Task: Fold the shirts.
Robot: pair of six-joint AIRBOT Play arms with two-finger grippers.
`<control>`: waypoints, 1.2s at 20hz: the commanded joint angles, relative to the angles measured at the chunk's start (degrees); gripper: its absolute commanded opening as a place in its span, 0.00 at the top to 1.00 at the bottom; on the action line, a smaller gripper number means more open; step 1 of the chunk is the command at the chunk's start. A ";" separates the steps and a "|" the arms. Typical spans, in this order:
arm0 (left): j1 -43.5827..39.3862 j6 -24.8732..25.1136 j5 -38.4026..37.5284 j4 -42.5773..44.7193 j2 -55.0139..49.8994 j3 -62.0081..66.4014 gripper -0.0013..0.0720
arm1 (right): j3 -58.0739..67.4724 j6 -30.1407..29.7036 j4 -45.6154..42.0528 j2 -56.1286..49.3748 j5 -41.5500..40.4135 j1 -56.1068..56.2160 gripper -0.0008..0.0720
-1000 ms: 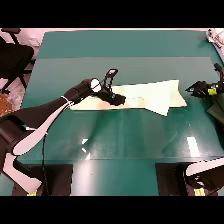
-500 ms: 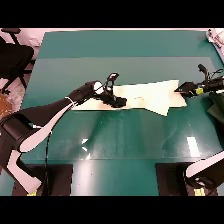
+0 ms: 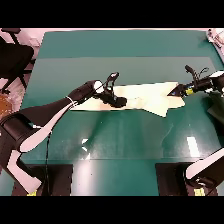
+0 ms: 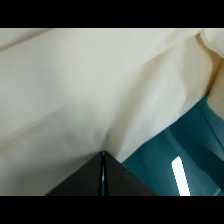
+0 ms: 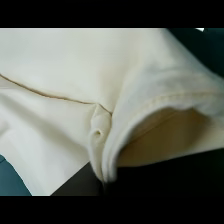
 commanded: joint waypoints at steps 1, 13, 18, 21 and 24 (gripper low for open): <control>0.00 0.04 -0.04 0.02 0.00 0.72 0.95 | 0.26 -1.55 10.80 4.96 3.52 0.68 0.96; -4.07 0.04 14.01 -0.11 -2.32 0.70 0.95 | 0.26 2.10 25.33 23.17 3.96 10.45 0.96; -4.33 0.04 24.28 0.48 -2.32 0.72 0.95 | 0.26 4.28 24.68 25.09 0.17 18.23 0.96; -4.33 0.07 25.64 1.09 -2.38 0.70 0.95 | 0.26 6.03 24.83 25.09 -1.44 22.18 0.96; -4.33 0.09 25.70 2.01 -2.45 0.66 0.95 | 0.26 8.13 24.83 25.09 -4.09 26.62 0.96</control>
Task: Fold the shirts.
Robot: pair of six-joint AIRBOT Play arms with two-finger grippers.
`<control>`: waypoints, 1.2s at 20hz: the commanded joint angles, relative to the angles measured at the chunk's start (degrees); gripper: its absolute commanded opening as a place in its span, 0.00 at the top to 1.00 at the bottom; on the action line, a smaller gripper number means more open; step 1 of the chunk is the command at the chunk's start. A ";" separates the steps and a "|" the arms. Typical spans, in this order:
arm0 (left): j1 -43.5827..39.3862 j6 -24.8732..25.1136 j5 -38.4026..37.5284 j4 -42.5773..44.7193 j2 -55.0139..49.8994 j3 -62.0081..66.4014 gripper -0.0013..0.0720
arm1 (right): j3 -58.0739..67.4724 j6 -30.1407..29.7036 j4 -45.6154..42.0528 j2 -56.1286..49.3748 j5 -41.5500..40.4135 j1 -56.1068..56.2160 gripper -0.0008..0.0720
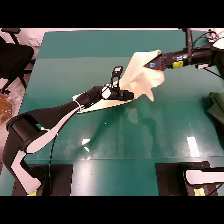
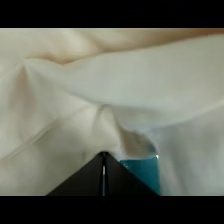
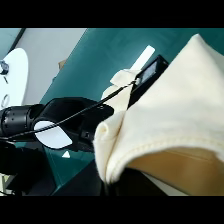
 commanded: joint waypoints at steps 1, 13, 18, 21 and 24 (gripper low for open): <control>-0.04 0.07 1.51 1.14 -0.04 -0.02 0.95 | 0.07 2.32 0.28 0.22 -4.46 5.57 0.96; 10.67 -0.02 -20.55 20.83 10.64 -0.46 0.96 | 0.07 3.17 0.17 -4.37 -14.62 11.06 0.96; 19.39 -0.66 -26.62 23.76 15.52 -3.32 0.96 | 0.42 3.58 0.28 -5.88 -17.09 13.29 0.96; 25.33 -0.59 -27.19 24.33 20.48 -4.92 0.96 | 6.19 5.81 0.20 -10.08 -16.15 15.91 0.96; 30.42 0.33 -29.51 24.63 25.70 -5.01 0.96 | 14.82 9.22 0.09 -16.37 -15.96 20.04 0.96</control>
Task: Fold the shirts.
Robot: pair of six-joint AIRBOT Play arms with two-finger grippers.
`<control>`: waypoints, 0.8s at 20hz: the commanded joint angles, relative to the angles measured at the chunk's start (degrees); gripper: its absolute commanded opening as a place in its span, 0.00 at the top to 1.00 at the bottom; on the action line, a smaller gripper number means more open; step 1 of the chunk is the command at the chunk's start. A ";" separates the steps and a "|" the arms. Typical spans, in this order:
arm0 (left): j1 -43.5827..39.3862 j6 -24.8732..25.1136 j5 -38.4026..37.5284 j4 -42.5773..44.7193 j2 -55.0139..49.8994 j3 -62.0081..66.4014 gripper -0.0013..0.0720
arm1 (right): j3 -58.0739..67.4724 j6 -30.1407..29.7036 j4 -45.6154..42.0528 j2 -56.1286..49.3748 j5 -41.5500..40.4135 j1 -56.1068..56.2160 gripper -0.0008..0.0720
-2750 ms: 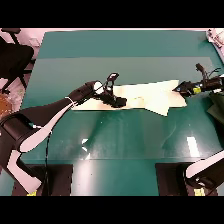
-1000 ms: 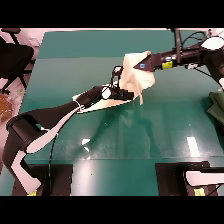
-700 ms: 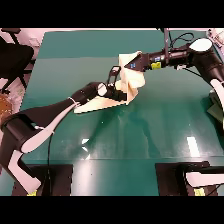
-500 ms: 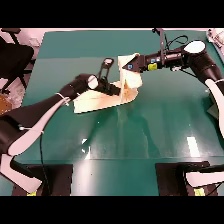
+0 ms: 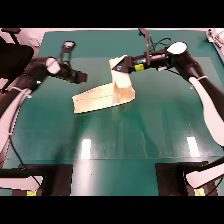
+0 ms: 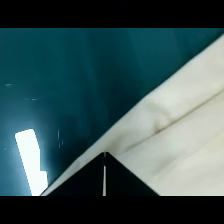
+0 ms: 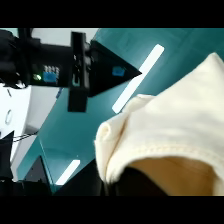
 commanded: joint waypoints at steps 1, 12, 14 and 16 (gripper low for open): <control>5.97 0.92 -3.06 1.09 5.73 -0.59 0.95 | 8.98 4.37 -0.09 -7.04 0.33 4.48 0.96; 11.65 1.95 -12.20 2.36 11.21 -0.59 0.95 | 19.85 13.92 0.22 -25.22 0.09 15.91 0.96; 11.65 1.95 -11.85 2.36 11.21 -0.59 0.95 | 19.08 13.88 0.17 -25.22 1.42 16.79 0.87; 11.65 1.95 -11.82 2.38 11.21 -0.59 0.95 | 19.76 13.81 0.28 -25.05 4.37 16.90 0.39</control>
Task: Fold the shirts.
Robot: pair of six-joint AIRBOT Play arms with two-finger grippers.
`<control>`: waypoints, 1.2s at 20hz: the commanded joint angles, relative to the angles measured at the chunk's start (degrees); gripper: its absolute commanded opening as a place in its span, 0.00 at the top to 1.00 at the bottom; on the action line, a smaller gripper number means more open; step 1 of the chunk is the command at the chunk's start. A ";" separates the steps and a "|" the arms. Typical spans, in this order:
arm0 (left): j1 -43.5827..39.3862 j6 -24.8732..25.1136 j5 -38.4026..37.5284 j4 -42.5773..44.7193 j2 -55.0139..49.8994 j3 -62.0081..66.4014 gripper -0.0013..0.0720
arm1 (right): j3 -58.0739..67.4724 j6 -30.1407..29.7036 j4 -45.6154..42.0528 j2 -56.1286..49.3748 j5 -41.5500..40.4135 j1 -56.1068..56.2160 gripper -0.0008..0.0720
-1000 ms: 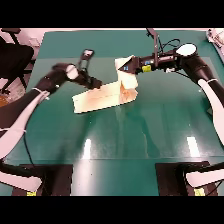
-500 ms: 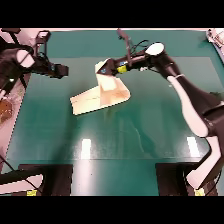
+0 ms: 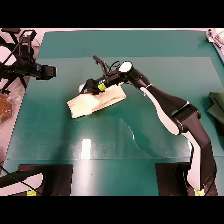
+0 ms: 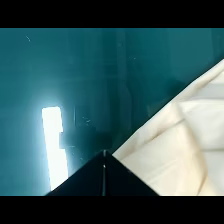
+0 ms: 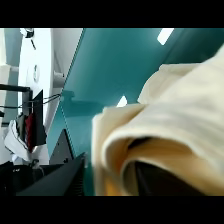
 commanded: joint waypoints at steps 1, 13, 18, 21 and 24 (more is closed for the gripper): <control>0.20 0.17 -0.24 0.02 0.13 -0.02 0.95 | 1.18 0.48 0.02 -0.63 4.79 0.92 0.32; 0.20 0.15 -2.23 -0.22 0.13 -0.02 0.95 | -2.40 -2.91 -21.00 8.63 15.87 -28.41 0.07; 0.17 0.17 -3.45 -1.57 0.13 -0.02 0.95 | -2.40 -4.02 -19.63 2.73 17.81 -35.93 0.07; 0.17 0.15 -3.19 -2.27 0.13 -0.02 0.95 | -2.36 -5.73 -19.65 0.15 17.20 -35.10 0.07; 0.17 0.17 -3.21 -3.13 0.13 -0.02 0.95 | -2.34 -6.21 -19.58 -2.10 15.13 -32.24 0.07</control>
